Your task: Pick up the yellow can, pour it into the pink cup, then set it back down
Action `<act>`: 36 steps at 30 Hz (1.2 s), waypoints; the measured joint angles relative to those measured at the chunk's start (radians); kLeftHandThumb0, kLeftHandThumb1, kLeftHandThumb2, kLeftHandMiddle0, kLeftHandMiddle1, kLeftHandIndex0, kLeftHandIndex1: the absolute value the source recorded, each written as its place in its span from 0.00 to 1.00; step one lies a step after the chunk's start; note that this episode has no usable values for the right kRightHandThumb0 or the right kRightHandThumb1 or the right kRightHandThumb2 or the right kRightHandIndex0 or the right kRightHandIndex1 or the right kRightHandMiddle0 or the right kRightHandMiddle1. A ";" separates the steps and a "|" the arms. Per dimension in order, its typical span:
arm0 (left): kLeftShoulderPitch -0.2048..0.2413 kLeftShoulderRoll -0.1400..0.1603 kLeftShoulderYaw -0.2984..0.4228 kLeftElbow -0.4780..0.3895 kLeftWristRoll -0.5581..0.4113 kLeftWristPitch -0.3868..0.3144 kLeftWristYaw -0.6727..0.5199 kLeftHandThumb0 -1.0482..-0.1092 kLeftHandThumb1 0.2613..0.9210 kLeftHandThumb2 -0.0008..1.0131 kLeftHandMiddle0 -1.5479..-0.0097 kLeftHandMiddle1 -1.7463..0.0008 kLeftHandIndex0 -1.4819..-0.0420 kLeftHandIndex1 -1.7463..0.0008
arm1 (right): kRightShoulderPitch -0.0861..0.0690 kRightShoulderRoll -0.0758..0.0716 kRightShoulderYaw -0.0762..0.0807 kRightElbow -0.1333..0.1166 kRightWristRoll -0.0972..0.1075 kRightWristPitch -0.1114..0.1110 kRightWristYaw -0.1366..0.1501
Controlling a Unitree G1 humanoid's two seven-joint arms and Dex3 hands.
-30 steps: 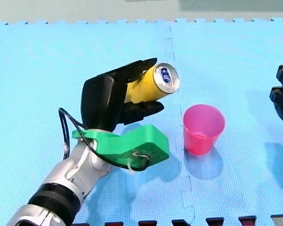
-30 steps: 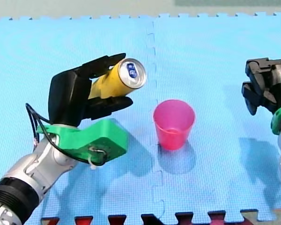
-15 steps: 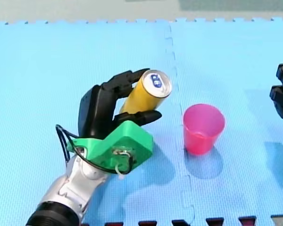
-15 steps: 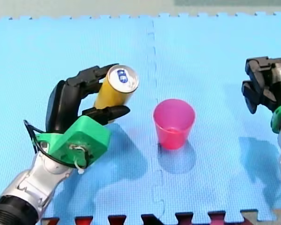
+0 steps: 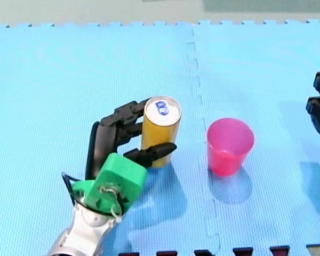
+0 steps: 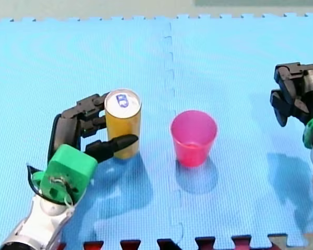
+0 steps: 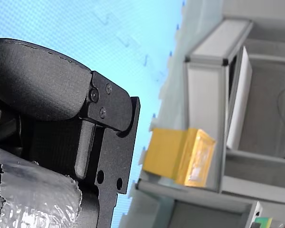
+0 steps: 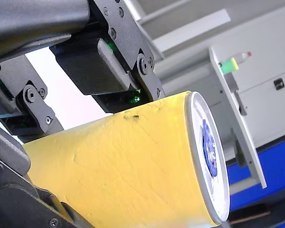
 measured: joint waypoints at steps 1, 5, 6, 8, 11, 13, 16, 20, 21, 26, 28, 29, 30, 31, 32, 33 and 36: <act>0.003 -0.001 0.004 0.001 -0.003 -0.003 -0.007 0.69 0.79 0.00 0.14 0.96 0.18 1.00 | 0.000 0.000 0.000 0.000 0.000 0.000 0.000; 0.012 -0.007 0.020 0.002 -0.017 -0.006 -0.036 0.69 0.80 0.00 0.14 0.97 0.18 1.00 | 0.000 -0.001 -0.001 0.000 0.000 0.000 0.001; 0.014 -0.009 0.023 0.002 -0.020 -0.006 -0.044 0.69 0.80 0.00 0.14 0.97 0.18 1.00 | 0.000 -0.002 -0.001 0.001 0.000 0.000 0.001; 0.018 -0.012 0.030 0.001 -0.029 -0.006 -0.058 0.70 0.80 0.00 0.14 0.97 0.19 1.00 | 0.000 -0.003 -0.002 0.001 0.001 0.000 0.003; 0.024 -0.019 0.040 -0.007 -0.043 -0.006 -0.077 0.70 0.80 0.00 0.14 0.97 0.19 1.00 | 0.000 -0.004 -0.003 0.001 0.002 0.000 0.005; 0.028 -0.022 0.045 -0.014 -0.047 -0.006 -0.083 0.71 0.80 0.00 0.14 0.98 0.19 1.00 | 0.000 -0.006 -0.003 0.001 0.002 0.000 0.006; 0.033 -0.025 0.051 -0.021 -0.047 -0.005 -0.089 0.71 0.80 0.00 0.14 0.98 0.19 1.00 | 0.000 -0.009 -0.003 0.001 0.002 0.000 0.008; 0.033 -0.028 0.058 -0.023 -0.047 -0.005 -0.091 0.71 0.81 0.00 0.13 0.98 0.19 1.00 | 0.000 -0.011 -0.002 0.001 0.002 0.002 0.009; 0.033 -0.028 0.059 -0.023 -0.046 -0.005 -0.091 0.71 0.81 0.00 0.13 0.98 0.19 1.00 | 0.000 -0.011 -0.002 0.001 0.002 0.003 0.009; 0.033 -0.022 0.064 -0.030 -0.033 -0.003 -0.081 0.71 0.81 0.00 0.13 0.98 0.20 1.00 | 0.000 -0.013 -0.003 0.002 0.002 0.006 0.009; 0.031 -0.017 0.064 -0.030 -0.015 -0.005 -0.064 0.71 0.81 0.00 0.13 0.98 0.19 1.00 | 0.000 -0.013 -0.003 0.002 0.002 0.007 0.010; 0.030 -0.015 0.063 -0.027 -0.006 -0.011 -0.055 0.71 0.81 0.00 0.13 0.99 0.20 1.00 | 0.000 -0.013 -0.003 0.002 0.002 0.007 0.011; 0.030 -0.013 0.063 -0.021 0.000 -0.020 -0.050 0.71 0.81 0.00 0.13 0.99 0.20 1.00 | 0.000 -0.014 -0.003 0.002 0.002 0.007 0.013; 0.029 -0.012 0.062 -0.015 0.004 -0.027 -0.044 0.71 0.81 0.00 0.13 0.99 0.20 1.00 | 0.000 -0.014 -0.004 0.002 0.003 0.007 0.014; 0.028 -0.011 0.060 -0.005 0.012 -0.037 -0.037 0.71 0.81 0.00 0.14 0.99 0.20 1.00 | 0.000 -0.014 -0.004 0.002 0.003 0.007 0.015; 0.028 -0.010 0.059 0.003 0.019 -0.045 -0.032 0.71 0.81 0.00 0.14 0.99 0.20 1.00 | 0.000 -0.015 -0.004 0.002 0.003 0.007 0.015; 0.027 -0.007 0.051 0.034 0.042 -0.073 -0.009 0.71 0.81 0.00 0.14 0.99 0.20 1.00 | 0.000 -0.016 -0.004 0.002 0.003 0.007 0.015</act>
